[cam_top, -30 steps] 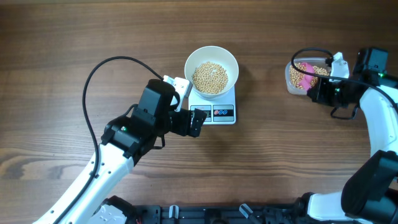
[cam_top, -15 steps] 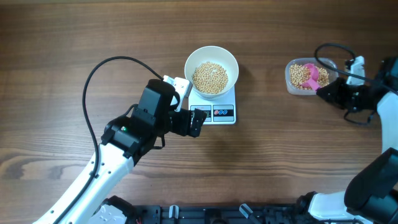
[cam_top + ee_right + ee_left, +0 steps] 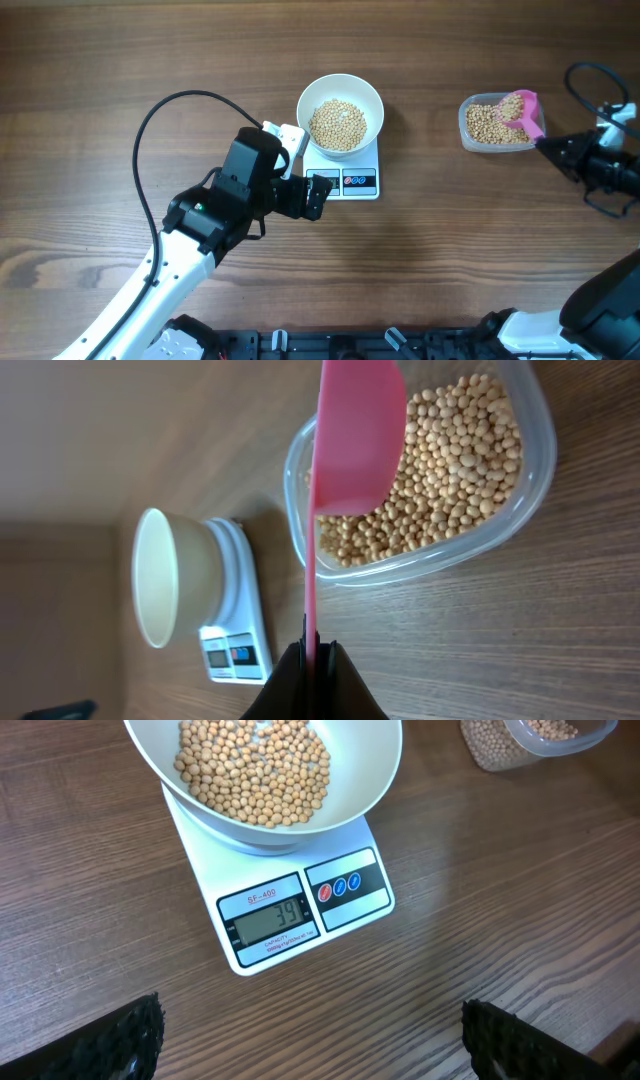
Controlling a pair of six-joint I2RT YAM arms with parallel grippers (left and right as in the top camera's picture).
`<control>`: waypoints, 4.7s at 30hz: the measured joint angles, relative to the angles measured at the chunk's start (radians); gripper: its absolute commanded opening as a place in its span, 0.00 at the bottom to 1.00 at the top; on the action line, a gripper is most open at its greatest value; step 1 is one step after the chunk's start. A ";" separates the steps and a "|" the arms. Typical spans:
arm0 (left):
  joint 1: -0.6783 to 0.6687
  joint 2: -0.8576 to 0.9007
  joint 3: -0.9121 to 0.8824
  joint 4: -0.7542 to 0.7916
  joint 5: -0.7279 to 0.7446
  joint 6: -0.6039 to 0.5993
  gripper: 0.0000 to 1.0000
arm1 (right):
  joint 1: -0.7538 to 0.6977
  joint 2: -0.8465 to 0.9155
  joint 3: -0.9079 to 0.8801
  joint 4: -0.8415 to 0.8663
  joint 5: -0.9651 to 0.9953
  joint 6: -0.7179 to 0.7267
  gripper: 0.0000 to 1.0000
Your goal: Scoop item into bowl and weigh 150g on scale
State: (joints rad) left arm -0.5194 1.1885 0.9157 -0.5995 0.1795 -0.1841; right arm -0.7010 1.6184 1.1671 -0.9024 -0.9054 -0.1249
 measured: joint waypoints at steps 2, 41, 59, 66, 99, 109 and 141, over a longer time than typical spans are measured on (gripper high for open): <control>0.000 0.000 0.000 0.000 0.000 0.000 1.00 | -0.028 0.000 0.000 -0.011 -0.035 0.000 0.04; 0.000 0.000 0.000 0.000 0.000 0.000 1.00 | 0.623 -0.007 0.000 0.163 -0.195 0.156 0.05; 0.000 0.000 0.000 0.000 0.000 0.000 1.00 | 0.983 -0.194 0.000 0.329 0.551 0.169 0.04; 0.000 0.000 0.000 0.000 0.000 0.000 1.00 | 1.057 -0.194 0.000 0.362 0.718 0.120 0.05; 0.000 0.000 0.000 0.000 0.000 0.000 1.00 | 1.278 -0.194 0.000 0.406 1.155 -0.263 0.04; 0.000 0.000 0.000 0.000 0.000 0.000 1.00 | 1.269 -0.194 0.000 0.394 1.141 -0.161 0.04; 0.000 0.000 0.000 0.000 0.000 0.000 1.00 | 0.458 -0.307 0.001 0.082 0.883 -0.042 0.04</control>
State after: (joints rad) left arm -0.5194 1.1885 0.9154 -0.5995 0.1791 -0.1841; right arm -0.2428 1.3109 1.1679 -0.8204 -0.0219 -0.1669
